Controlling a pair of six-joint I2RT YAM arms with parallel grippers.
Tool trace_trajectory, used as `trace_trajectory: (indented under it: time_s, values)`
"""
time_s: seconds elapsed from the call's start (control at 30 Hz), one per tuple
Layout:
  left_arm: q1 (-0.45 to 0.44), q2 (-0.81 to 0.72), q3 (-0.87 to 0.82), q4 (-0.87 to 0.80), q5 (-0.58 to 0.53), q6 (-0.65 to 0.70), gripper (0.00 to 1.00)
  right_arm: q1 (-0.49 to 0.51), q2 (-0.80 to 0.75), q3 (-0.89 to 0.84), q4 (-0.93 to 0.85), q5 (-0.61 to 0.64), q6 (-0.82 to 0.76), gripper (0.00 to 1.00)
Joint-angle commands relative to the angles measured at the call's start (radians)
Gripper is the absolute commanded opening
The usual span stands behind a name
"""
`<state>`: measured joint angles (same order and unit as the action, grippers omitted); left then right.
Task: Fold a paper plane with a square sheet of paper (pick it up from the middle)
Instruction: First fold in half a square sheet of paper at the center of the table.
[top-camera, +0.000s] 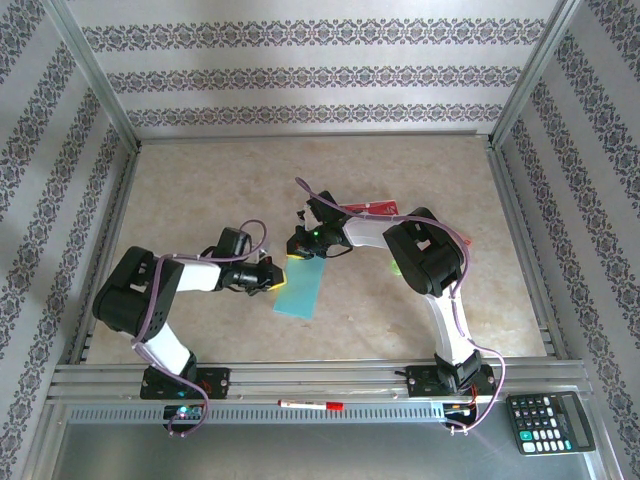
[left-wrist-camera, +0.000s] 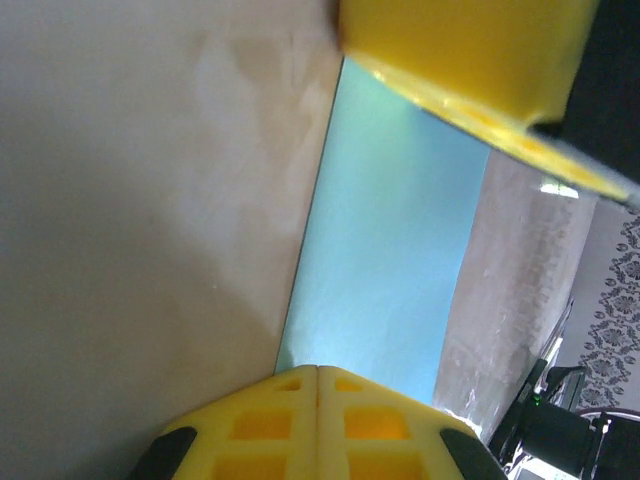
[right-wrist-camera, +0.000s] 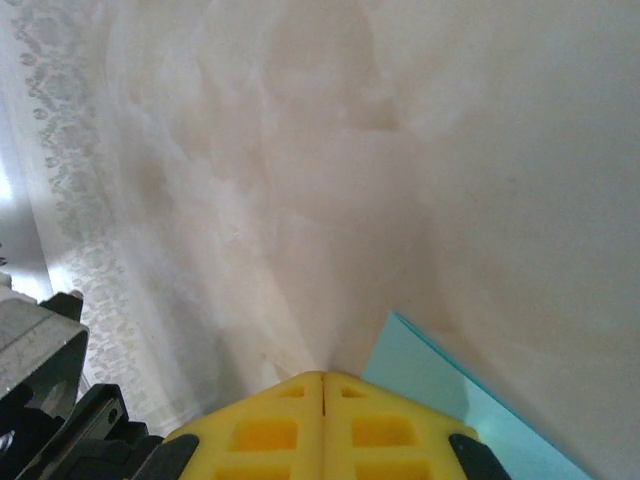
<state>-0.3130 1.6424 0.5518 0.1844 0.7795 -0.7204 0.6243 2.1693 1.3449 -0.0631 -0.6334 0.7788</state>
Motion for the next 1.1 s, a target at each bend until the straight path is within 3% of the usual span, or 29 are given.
trace_trajectory:
  time_s: [0.0,0.63,1.07]
  values:
    - [-0.02,-0.012,-0.08,-0.133,0.027,-0.03,0.0,-0.011,0.05,-0.029,-0.077,0.113,-0.016,0.0]
    - [-0.083,-0.175,-0.241,-0.145,-0.013,-0.123,0.0,-0.007,0.051,-0.027,-0.082,0.124,-0.013,0.0]
    - [-0.101,-0.367,-0.247,-0.344,-0.063,-0.098,0.0,-0.004,0.054,-0.008,-0.104,0.109,-0.042,0.0]
